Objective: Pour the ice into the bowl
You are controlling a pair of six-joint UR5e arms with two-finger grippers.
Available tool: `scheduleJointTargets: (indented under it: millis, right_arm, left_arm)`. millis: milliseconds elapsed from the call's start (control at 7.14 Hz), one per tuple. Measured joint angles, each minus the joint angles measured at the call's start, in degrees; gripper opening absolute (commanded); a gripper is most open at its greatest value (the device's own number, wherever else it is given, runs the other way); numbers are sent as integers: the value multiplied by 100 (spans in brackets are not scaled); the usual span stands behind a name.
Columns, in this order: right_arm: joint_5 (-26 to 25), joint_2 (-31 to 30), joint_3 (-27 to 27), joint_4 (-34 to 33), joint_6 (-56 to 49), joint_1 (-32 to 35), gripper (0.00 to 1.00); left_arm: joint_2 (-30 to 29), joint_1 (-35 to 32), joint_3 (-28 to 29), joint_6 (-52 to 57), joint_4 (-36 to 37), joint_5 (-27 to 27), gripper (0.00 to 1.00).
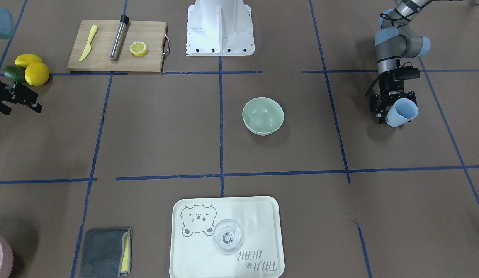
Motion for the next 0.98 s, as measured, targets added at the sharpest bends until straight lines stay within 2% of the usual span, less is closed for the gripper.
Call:
scheduleJointTargets:
  millis: [140,280,700,980]
  right_arm:
    - [21,3,3,0,0,6,100]
    - [30,4,12,0,0,13,100]
    - [42,1,54,0,10,20,100]
    - [43,0,76,2,11,20,100]
  left_arm:
    - [2,-15,10,10,-2,-2,26]
    - [12,-26,13,20,-9,-2,2]
    - [15,-114,-72,217,-64,7,0]
    - [-77,-159,-521,945,-135,7,0]
